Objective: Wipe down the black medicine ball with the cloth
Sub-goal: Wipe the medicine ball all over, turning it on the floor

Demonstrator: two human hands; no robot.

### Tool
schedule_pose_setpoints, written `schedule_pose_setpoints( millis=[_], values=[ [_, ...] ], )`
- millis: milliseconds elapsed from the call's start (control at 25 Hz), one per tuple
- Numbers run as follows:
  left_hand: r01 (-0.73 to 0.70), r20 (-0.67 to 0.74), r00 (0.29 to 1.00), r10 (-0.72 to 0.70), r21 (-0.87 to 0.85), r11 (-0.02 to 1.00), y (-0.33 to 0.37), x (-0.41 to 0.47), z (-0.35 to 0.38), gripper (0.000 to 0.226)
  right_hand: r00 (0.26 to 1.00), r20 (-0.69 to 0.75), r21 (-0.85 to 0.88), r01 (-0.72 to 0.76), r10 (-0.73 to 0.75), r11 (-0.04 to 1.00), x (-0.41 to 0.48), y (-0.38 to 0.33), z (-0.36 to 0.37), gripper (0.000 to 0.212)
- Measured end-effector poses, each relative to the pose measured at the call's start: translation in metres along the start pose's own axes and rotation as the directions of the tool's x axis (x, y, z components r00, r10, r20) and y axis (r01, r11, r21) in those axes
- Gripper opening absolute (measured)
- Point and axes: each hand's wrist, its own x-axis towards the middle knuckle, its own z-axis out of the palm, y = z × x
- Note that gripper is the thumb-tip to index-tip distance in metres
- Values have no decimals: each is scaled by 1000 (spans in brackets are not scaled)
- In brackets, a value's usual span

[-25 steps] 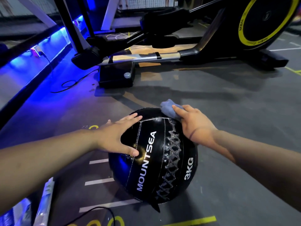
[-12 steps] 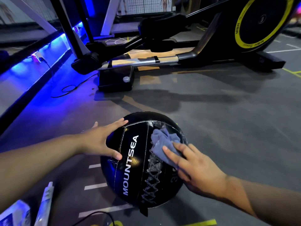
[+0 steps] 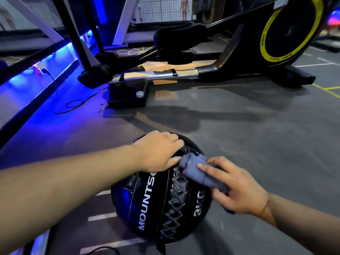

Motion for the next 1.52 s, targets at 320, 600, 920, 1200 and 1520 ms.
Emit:
schedule_pose_setpoints(
  millis=[320,600,920,1200,1520],
  values=[
    [-171,321,937,136,84,982,-3,56,9,37,777,-301,232,-503,553,833,2,32,-13,48],
    [-305,386,891,238,122,945,-13,65,2,43,668,-225,420,-591,710,689,11,26,-22,49],
    [-545,-17,837,547,68,836,-39,38,-20,39,580,-235,498,-617,780,609,12,37,-40,46],
    [-416,-219,882,416,48,908,-62,-30,-6,15,670,-210,434,-589,712,682,22,31,-43,53],
    [519,380,855,-353,-632,575,-26,-52,15,100,898,-143,73,-411,417,909,12,4,-10,57]
  ],
)
